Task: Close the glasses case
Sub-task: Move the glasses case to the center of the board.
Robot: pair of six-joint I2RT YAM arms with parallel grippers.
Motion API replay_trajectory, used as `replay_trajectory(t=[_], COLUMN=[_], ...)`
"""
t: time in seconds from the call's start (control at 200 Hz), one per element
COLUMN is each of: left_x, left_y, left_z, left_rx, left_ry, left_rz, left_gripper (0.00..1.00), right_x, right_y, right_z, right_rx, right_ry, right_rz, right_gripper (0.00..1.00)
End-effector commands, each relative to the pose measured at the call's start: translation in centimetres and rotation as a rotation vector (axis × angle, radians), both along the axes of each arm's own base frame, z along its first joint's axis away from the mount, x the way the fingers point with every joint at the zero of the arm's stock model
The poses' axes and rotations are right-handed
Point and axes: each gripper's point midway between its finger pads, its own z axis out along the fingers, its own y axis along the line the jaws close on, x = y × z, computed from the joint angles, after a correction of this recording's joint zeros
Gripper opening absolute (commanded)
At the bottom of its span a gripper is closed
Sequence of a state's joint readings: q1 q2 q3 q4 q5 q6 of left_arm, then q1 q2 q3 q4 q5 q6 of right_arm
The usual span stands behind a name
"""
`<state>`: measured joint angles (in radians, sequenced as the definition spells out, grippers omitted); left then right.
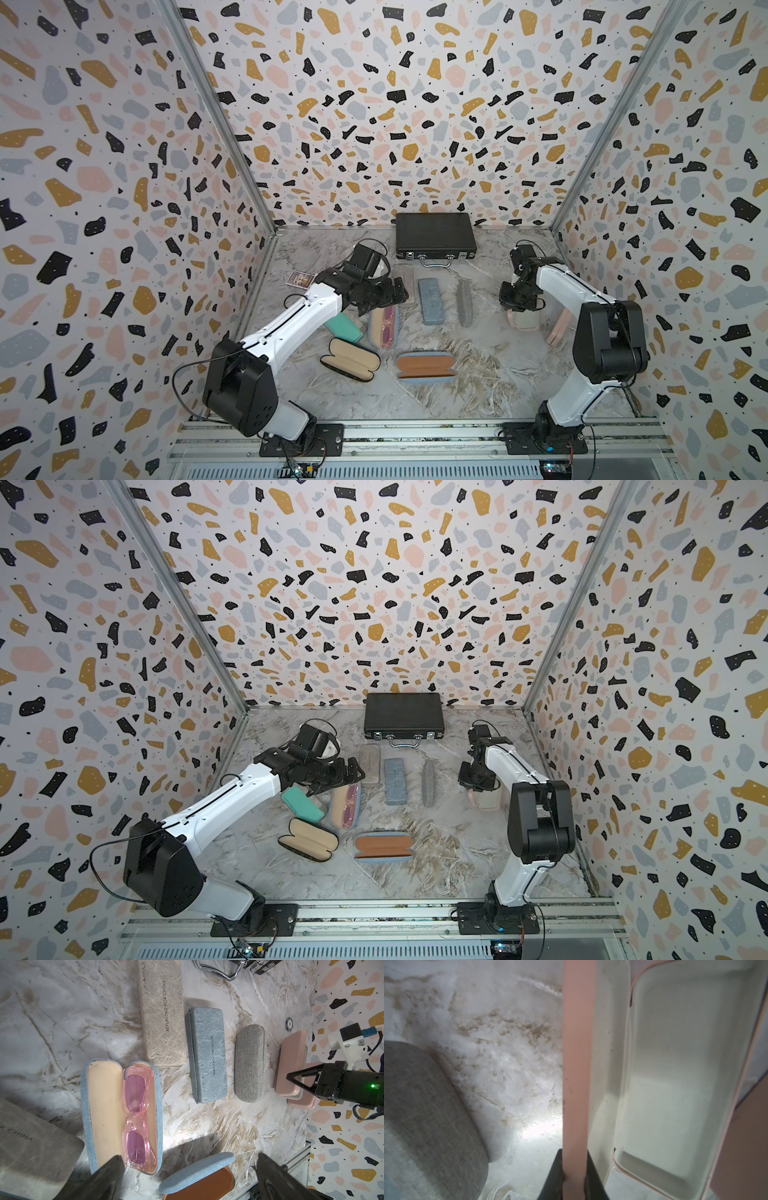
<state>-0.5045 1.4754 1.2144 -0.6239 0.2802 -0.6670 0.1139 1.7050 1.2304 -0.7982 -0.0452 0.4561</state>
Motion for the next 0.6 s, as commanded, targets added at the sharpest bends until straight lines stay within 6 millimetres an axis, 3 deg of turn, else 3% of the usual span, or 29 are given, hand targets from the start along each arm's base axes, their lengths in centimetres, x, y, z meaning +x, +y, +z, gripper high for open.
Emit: replay_trajectory(t=[0.0,0.195,0.446,0.596], left_x=[0.0,-0.4,-1.1,-1.4], left_y=[0.0,0.1,0.8,1.2], left_z=[0.6,0.9,1.3,1.6], left_rx=[-0.032,-0.046,-0.034,-0.025], left_ry=[-0.021,-0.025,-0.039,-0.047], left_rz=[0.001,0.004,0.008,0.012], left_gripper=[0.99,0.99,0.99,0.99], right_x=[-1.0,-1.3,-0.6,-0.2], right_y=[1.8,5.0,10.3,12.4], right_z=[1.6,1.9,1.8,1.9], right_rx=[0.061,0.102,0.162,0.185], right_ry=[-0.037,-0.065,-0.104,-0.116], right_rz=[0.007,0.060,0.132,0.158], right_gripper=[0.08,0.08,0.08,0.08])
